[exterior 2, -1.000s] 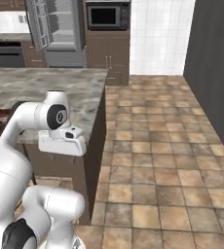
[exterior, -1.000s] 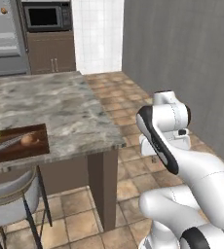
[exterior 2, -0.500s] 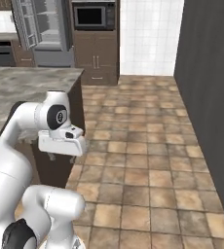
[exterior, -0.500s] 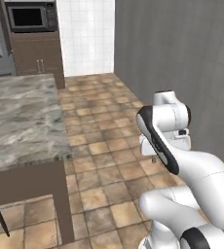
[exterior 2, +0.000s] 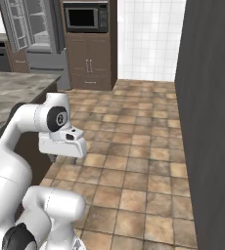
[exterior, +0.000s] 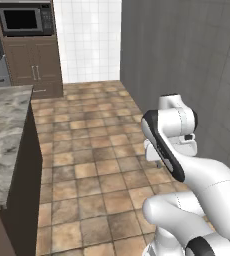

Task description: Gather the broccoli and onion from the fridge and place them on a tray on the dining counter. Then gather the chicken drumsticks from the fridge and place them on the other tray.

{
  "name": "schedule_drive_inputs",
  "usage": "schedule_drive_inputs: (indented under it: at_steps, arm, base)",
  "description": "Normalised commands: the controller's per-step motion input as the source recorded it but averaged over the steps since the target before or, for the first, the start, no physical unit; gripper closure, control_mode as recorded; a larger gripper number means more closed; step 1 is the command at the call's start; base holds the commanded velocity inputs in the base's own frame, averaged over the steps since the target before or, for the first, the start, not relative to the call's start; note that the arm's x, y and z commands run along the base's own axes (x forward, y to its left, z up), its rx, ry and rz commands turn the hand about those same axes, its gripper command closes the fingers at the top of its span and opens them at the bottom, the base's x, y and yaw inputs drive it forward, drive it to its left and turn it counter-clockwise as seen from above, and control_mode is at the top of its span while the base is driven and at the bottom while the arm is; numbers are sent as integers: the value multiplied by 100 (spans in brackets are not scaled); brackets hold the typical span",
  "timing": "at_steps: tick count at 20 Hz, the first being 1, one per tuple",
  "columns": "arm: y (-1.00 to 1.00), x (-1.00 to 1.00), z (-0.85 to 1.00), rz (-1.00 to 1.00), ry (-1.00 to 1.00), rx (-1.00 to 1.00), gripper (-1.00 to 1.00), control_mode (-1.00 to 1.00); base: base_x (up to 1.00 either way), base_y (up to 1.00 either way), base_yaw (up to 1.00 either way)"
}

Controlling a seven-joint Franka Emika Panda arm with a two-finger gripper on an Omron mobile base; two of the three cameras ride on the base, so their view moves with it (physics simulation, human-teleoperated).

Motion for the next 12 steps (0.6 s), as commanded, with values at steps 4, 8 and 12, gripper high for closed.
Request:
schedule_drive_inputs:
  at_steps: [4,8,12]
  arm:
    - [0,0,0,0,0,0,-100,100]
    - [0,0,0,0,0,0,-100,100]
    - [0,0,0,0,0,0,-100,100]
  base:
    - [100,-71,29]
    - [100,-33,19]
    - [100,-22,18]
